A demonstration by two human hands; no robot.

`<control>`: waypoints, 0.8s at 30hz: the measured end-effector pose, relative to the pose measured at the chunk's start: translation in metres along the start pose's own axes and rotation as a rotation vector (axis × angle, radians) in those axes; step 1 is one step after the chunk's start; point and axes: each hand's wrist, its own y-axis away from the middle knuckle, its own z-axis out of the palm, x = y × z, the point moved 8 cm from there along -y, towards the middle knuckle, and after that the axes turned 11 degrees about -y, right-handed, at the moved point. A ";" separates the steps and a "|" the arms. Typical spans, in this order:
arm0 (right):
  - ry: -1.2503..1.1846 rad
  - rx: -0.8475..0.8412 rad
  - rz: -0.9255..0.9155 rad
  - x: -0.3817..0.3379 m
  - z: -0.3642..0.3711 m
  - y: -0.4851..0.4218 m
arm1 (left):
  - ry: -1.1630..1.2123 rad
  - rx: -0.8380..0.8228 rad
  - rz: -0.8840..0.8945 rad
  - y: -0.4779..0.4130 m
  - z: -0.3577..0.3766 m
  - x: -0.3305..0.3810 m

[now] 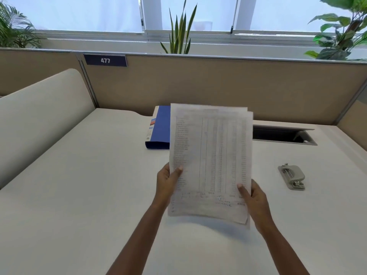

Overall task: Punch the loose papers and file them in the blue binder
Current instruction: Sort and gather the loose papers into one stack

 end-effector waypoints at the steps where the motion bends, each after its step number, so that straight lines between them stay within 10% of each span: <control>1: 0.001 -0.004 -0.043 -0.009 0.001 -0.003 | 0.017 -0.025 0.042 -0.002 0.000 0.010; 12: 0.011 -0.081 -0.056 0.001 0.004 -0.002 | -0.143 -0.331 0.042 0.001 0.009 0.015; 24: 0.171 -0.013 0.022 0.006 -0.003 -0.009 | -0.015 -0.208 -0.038 -0.004 0.010 0.000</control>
